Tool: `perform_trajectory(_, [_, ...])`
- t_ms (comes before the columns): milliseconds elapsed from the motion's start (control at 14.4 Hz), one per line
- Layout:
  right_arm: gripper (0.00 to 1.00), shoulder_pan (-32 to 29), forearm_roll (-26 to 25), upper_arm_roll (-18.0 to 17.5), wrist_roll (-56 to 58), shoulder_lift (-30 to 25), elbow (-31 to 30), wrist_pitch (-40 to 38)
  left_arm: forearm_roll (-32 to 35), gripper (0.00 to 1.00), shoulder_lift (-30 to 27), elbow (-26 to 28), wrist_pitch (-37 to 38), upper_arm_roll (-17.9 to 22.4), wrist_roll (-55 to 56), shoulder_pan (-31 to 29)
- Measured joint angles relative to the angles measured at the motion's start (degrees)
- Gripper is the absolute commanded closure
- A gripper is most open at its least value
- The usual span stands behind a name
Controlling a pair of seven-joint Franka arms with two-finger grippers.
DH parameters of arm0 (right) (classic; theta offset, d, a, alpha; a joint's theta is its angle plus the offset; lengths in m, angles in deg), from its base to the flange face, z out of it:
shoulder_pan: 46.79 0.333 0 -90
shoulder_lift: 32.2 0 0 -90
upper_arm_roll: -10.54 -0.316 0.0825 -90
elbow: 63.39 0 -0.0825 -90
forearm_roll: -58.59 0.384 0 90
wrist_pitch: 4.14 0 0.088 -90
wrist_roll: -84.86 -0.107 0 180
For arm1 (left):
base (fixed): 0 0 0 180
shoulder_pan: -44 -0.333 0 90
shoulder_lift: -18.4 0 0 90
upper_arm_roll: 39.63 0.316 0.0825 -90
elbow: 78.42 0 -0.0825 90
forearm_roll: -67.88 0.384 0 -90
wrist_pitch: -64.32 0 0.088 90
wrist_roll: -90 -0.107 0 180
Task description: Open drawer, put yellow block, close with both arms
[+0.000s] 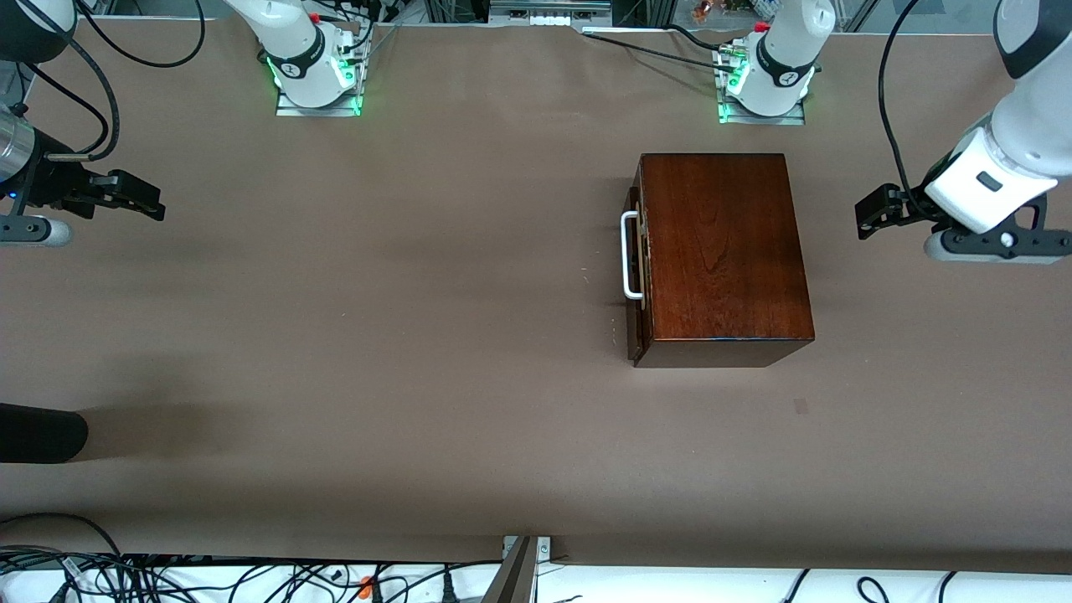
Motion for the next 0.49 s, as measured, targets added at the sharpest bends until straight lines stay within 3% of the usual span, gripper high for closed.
perform_trajectory(487, [0.0, 0.0, 0.0, 0.0, 0.0, 0.9, -0.3, -3.7, 0.0, 0.0, -2.8, 3.9, -0.8, -0.3, 0.4, -0.2])
